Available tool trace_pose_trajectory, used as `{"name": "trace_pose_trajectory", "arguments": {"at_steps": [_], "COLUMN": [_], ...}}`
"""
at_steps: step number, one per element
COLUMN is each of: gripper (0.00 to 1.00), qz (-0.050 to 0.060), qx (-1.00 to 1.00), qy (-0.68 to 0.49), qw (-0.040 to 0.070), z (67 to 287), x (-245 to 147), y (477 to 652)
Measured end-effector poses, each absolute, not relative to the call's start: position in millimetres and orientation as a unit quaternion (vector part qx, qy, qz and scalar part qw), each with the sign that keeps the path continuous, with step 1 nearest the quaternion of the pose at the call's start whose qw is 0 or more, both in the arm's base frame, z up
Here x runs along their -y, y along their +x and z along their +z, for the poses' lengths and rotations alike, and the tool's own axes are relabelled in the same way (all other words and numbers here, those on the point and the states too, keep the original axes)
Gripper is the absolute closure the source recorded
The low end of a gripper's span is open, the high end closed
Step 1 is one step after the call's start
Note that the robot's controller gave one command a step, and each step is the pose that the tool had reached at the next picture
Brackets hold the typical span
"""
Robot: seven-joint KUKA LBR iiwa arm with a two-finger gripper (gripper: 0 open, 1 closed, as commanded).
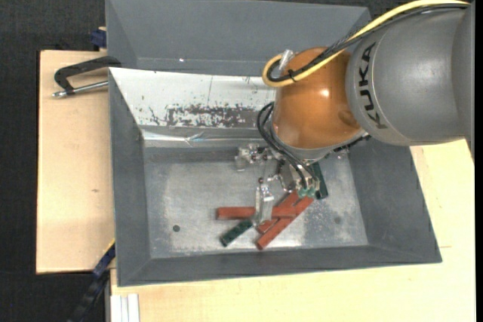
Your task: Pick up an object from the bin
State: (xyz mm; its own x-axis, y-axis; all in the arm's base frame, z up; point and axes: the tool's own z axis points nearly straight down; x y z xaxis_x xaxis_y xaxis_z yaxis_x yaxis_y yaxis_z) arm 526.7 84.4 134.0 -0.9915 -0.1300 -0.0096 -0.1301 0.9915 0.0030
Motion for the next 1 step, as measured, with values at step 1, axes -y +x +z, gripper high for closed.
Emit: {"name": "trace_pose_trajectory", "arguments": {"at_steps": [1], "gripper": [0.0], "qz": [0.001], "qx": [-0.994], "qy": [-0.11], "qw": [0.0], "z": [128.0], "x": [-37.3], "y": [509.4]}}
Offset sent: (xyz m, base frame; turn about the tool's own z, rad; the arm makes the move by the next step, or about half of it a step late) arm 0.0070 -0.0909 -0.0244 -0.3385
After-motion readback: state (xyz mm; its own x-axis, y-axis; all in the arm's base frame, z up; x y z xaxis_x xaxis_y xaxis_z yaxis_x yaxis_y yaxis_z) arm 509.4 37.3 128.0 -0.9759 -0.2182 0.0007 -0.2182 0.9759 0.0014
